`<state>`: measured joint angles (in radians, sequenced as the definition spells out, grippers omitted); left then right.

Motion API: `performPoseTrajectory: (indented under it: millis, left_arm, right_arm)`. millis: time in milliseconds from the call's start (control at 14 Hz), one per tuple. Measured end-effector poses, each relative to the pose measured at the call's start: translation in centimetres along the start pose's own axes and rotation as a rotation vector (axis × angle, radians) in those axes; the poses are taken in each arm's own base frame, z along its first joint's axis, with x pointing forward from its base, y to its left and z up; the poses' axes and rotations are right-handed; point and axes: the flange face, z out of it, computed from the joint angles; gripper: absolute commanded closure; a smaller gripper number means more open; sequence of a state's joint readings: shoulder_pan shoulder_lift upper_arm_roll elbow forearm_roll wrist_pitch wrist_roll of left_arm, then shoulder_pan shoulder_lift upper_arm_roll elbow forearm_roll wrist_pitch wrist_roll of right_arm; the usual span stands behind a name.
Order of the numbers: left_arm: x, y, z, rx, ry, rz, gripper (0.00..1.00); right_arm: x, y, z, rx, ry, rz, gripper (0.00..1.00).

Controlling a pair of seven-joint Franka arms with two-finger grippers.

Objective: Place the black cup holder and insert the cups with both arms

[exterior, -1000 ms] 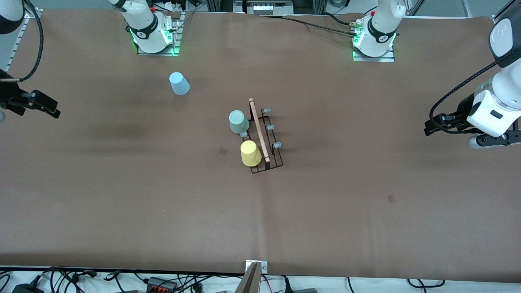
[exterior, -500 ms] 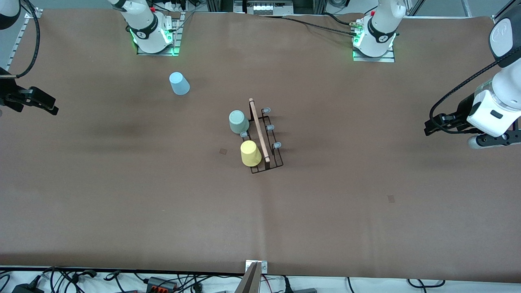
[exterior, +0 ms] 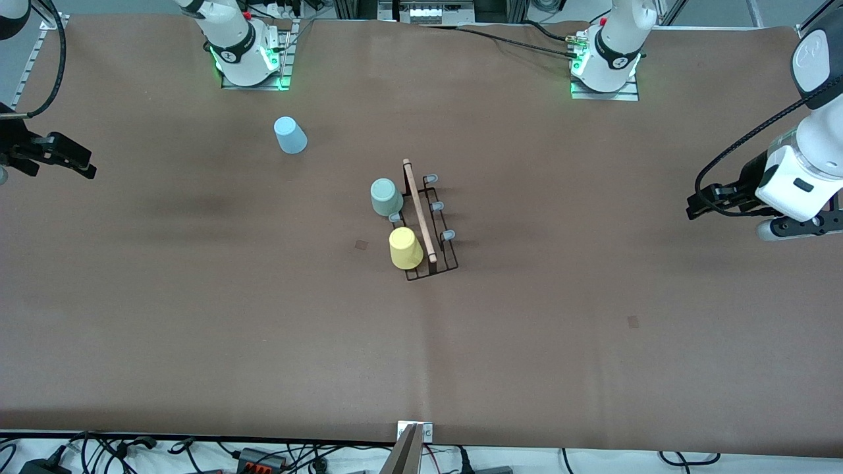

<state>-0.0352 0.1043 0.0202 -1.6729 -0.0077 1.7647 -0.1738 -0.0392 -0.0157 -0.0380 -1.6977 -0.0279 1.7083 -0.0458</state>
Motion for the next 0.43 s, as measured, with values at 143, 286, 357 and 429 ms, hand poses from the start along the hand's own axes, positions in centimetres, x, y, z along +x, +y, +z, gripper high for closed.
performPoseTrajectory:
  millis: [143,286,357,429]
  left_arm:
    - [0.0,0.0,0.0,0.0,0.0,0.0,0.0]
    - [0.0,0.0,0.0,0.0,0.0,0.0,0.0]
    - [0.0,0.0,0.0,0.0,0.0,0.0,0.0]
    - [0.0,0.0,0.0,0.0,0.0,0.0,0.0]
  right_arm:
    - [0.0,0.0,0.0,0.0,0.0,0.01,0.0]
    - [-0.01,0.0,-0.02,0.0,0.0,0.011,0.0]
    - [-0.04,0.0,-0.06,0.0,0.001,0.011,0.0]
    - [-0.08,0.0,-0.16,0.0,0.002,0.011,0.0]
